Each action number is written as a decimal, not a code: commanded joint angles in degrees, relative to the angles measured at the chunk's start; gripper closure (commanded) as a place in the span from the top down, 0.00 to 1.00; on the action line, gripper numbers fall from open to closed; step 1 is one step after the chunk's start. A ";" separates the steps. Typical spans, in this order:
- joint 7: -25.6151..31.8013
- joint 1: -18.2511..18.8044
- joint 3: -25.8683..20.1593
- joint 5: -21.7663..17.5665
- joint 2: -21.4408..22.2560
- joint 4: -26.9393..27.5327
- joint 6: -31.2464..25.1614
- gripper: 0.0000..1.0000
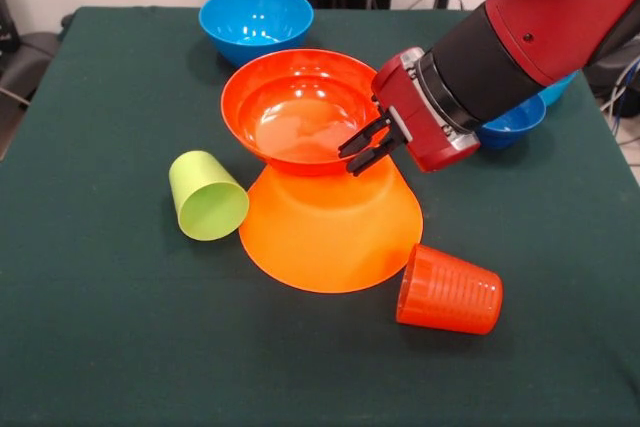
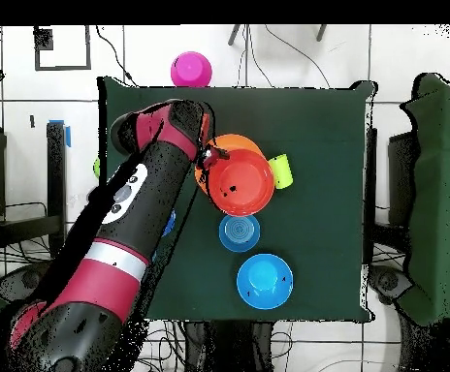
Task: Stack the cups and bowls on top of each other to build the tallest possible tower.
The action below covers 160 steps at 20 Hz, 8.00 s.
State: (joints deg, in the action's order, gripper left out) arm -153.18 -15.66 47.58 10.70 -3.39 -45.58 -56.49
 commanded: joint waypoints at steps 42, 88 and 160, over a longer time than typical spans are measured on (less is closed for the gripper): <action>-1.78 1.54 -4.59 0.87 2.97 4.30 -12.66 0.00; 0.28 7.46 -3.10 2.90 -2.13 19.53 -19.45 0.00; -1.88 2.68 -3.85 1.24 -1.57 7.25 -8.18 0.00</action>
State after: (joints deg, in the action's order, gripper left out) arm -153.18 -11.78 47.65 12.74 -4.55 -39.30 -57.96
